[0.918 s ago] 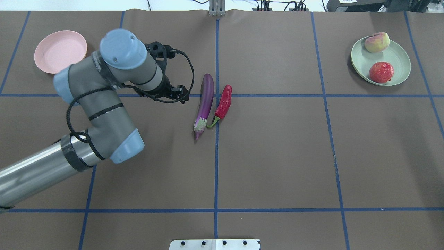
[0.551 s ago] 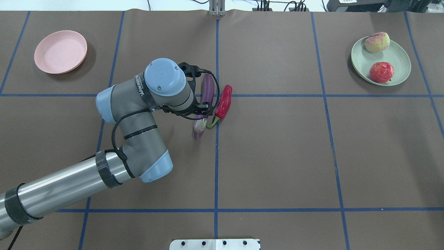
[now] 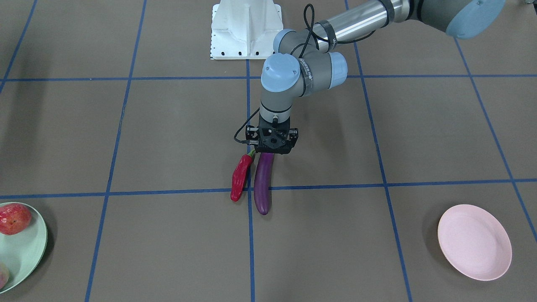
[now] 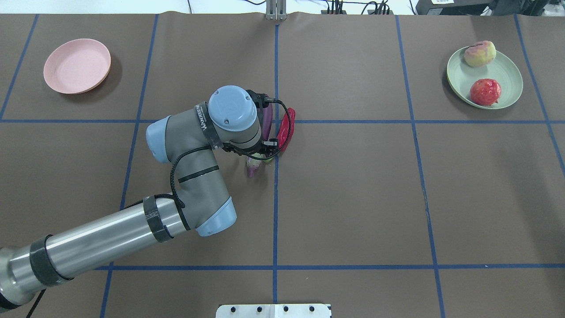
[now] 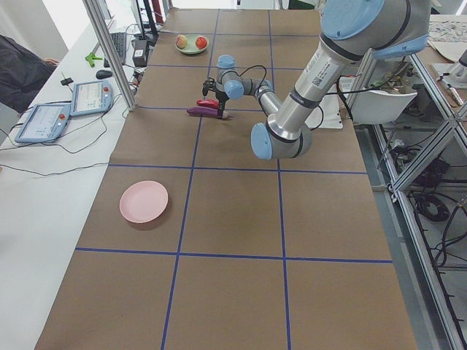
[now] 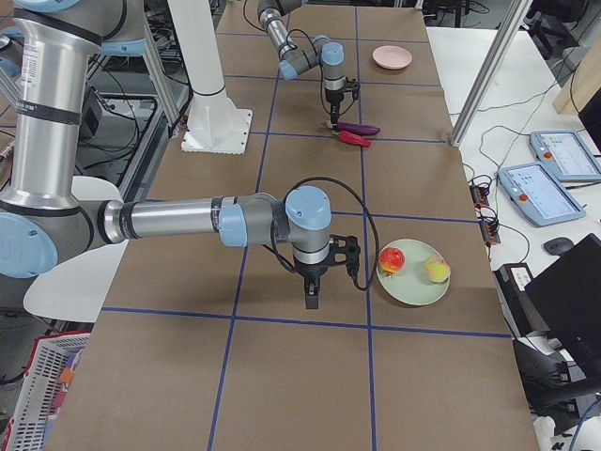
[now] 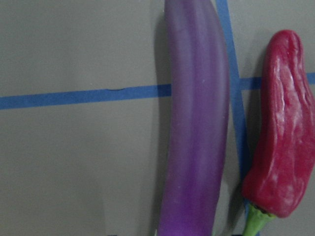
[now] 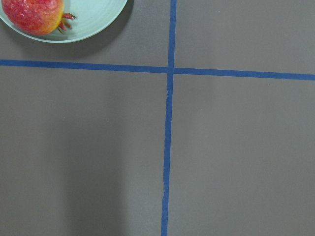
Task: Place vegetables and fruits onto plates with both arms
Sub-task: 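Reach the left gripper to the purple eggplant and grasp it, then carry the eggplant with the left gripper onto the pink plate and release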
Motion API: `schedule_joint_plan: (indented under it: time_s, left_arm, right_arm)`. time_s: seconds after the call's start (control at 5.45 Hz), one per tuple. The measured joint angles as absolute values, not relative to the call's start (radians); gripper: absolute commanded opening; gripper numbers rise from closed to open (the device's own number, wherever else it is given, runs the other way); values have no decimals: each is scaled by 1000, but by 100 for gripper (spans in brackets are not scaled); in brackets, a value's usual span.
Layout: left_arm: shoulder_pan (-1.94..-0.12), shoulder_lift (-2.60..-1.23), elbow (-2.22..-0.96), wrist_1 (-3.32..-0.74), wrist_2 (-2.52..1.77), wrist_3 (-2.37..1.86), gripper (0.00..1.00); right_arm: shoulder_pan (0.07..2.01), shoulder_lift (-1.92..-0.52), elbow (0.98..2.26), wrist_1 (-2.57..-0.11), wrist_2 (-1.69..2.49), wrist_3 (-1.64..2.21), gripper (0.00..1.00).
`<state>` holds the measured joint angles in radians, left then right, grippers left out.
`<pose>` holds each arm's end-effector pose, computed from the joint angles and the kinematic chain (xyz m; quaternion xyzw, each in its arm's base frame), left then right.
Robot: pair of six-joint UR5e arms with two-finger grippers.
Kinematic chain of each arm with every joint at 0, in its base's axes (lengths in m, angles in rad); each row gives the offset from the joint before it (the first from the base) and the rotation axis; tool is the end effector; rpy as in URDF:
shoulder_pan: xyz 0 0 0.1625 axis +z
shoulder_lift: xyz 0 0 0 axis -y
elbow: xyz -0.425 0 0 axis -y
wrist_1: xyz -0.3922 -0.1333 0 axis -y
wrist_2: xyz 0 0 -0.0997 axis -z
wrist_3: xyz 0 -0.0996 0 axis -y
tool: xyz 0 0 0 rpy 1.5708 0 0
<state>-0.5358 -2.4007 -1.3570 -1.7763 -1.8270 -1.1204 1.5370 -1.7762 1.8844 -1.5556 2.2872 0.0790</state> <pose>0.6088 -0.4871 0.2153 0.0843 0.4043 0.0122 0.9106 0.0540 -0.4135 0.5985 0.0379 -0.3526 -0.0005 0.9350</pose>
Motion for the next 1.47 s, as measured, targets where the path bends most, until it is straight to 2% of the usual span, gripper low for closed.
schedule_joint_plan:
  time_s: [0.18,0.55,1.1,1.47]
  left_arm:
    - [-535,-2409,-1348,-1776,-1827,-1119,62]
    - [-536,-2411,-1345,-1775,-1827,-1118,0]
    - [-580,-2411,-1373,-1772,-1832,-1102,0]
    - [-738,-2385,-1419,-1764,-1930,-976,0]
  right_arm:
    - [1537,-1776,1886,-1555,2287,80,100]
    - [1537,-1776,1887,-1555,2288,80,100]
    - [1537,-1775,1885,-1529,2291,82,100]
    - [1537,-1775,1883,-1519,2291,82,100]
